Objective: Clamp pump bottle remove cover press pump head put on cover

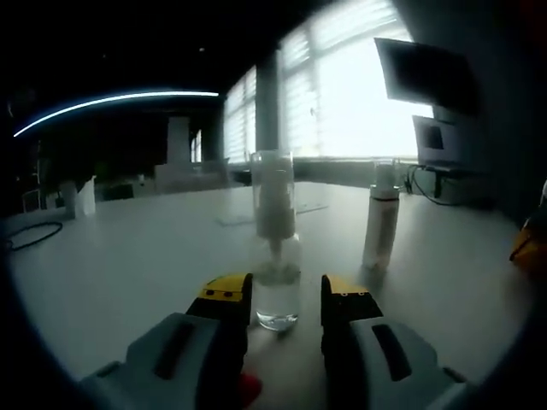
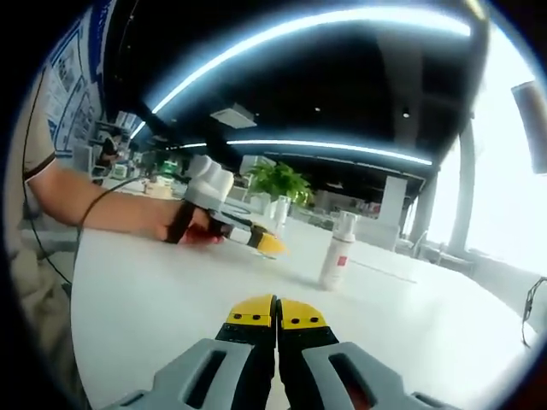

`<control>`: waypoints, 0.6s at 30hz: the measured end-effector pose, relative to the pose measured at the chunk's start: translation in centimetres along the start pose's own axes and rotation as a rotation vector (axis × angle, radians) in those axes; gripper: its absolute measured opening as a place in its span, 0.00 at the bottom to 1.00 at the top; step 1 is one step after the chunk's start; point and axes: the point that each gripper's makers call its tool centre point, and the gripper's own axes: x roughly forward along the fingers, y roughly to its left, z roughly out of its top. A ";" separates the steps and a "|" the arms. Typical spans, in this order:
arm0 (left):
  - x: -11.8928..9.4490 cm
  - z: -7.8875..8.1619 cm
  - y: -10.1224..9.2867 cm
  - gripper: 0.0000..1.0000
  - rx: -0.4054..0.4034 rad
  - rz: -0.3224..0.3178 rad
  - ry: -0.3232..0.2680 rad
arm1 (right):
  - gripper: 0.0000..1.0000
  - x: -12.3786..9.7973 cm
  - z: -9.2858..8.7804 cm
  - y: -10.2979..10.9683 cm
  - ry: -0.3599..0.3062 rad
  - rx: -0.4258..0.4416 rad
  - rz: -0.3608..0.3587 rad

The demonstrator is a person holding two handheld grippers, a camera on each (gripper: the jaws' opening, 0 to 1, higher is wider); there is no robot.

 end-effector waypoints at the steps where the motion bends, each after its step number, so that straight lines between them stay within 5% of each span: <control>1: -0.1 -0.1 -0.2 0.25 -0.015 -0.013 0.009 | 0.00 0.0 0.0 0.0 0.001 -0.004 0.001; 18: -4.0 0.7 -0.9 0.26 -0.028 -0.002 0.019 | 0.00 -0.7 2.6 2.8 -0.111 -0.166 0.072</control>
